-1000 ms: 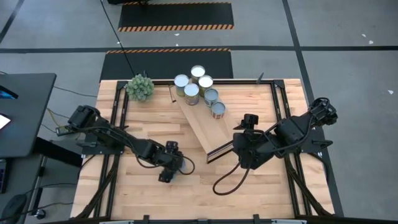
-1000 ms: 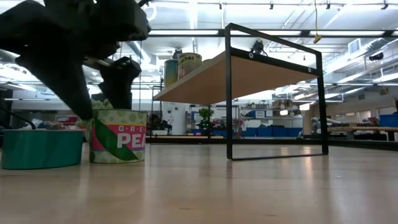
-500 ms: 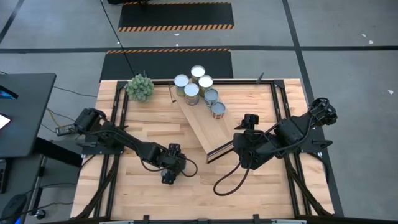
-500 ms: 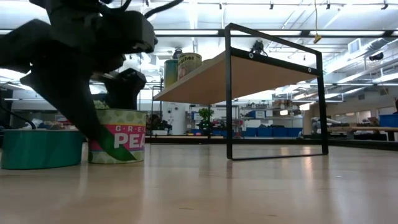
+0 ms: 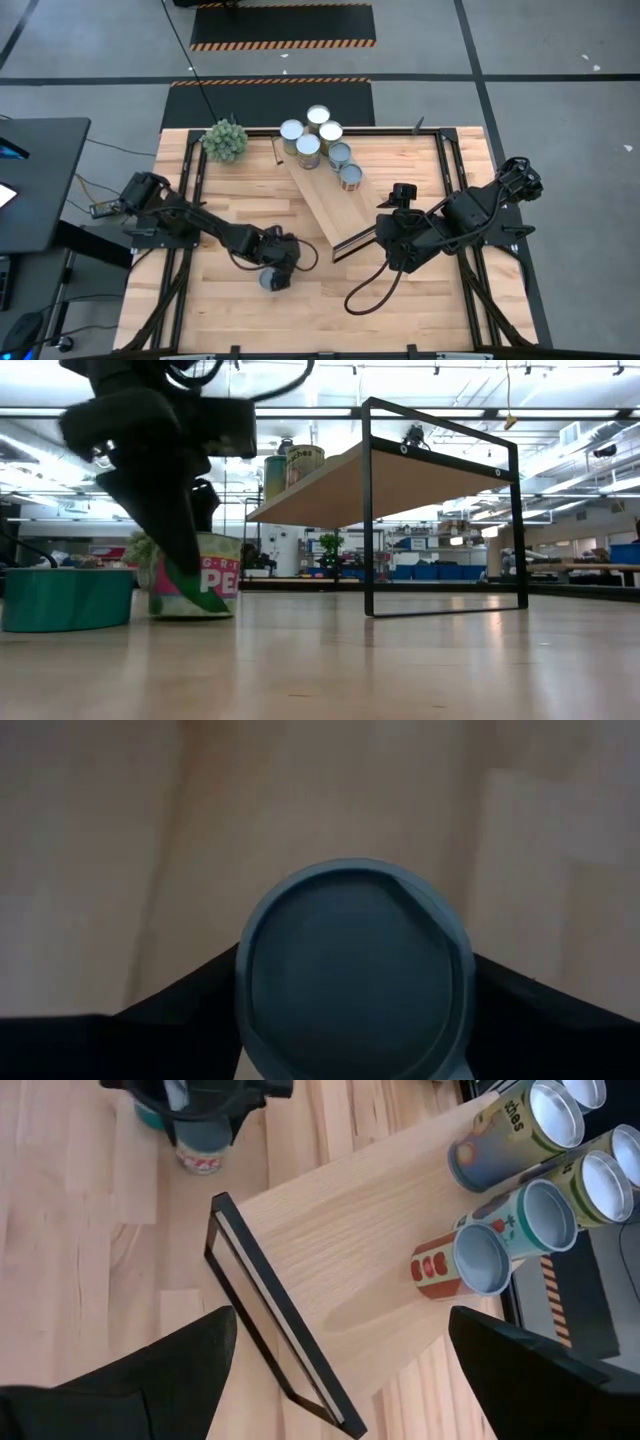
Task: Pick and place cans onto a shelf
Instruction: Put the small canned peas on the shelf
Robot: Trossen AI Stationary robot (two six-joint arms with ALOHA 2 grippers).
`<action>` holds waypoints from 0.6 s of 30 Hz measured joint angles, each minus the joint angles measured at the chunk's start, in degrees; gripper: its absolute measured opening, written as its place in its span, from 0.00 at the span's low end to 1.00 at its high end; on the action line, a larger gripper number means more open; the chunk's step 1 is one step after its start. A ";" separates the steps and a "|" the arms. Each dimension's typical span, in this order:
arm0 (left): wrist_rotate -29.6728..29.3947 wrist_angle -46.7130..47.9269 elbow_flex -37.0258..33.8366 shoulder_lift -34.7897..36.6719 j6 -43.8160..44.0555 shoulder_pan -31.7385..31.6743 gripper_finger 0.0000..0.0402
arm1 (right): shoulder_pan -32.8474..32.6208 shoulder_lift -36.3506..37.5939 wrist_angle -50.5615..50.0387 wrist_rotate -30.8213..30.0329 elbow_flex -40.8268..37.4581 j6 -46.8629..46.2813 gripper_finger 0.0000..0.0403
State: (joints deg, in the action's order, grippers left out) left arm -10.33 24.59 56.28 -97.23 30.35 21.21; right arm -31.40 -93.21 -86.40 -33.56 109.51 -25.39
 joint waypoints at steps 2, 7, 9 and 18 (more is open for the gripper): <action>0.05 2.92 0.93 0.15 2.18 -1.26 0.71 | 0.00 0.00 -0.08 0.00 0.00 0.03 0.93; 0.03 13.13 8.35 2.12 3.07 -5.46 0.71 | 0.02 0.00 -1.35 0.00 0.00 0.03 0.93; -0.06 19.46 12.37 2.60 3.44 -7.78 0.71 | 0.12 0.00 -1.75 0.00 0.00 -0.01 0.93; 1.81 36.82 30.93 2.84 7.01 -17.61 0.72 | 0.28 0.40 -3.64 -0.98 0.00 -1.39 0.93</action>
State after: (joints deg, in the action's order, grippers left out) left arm -8.52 61.42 87.21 -94.39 37.36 3.59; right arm -31.11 -92.80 -90.04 -34.54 109.51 -26.79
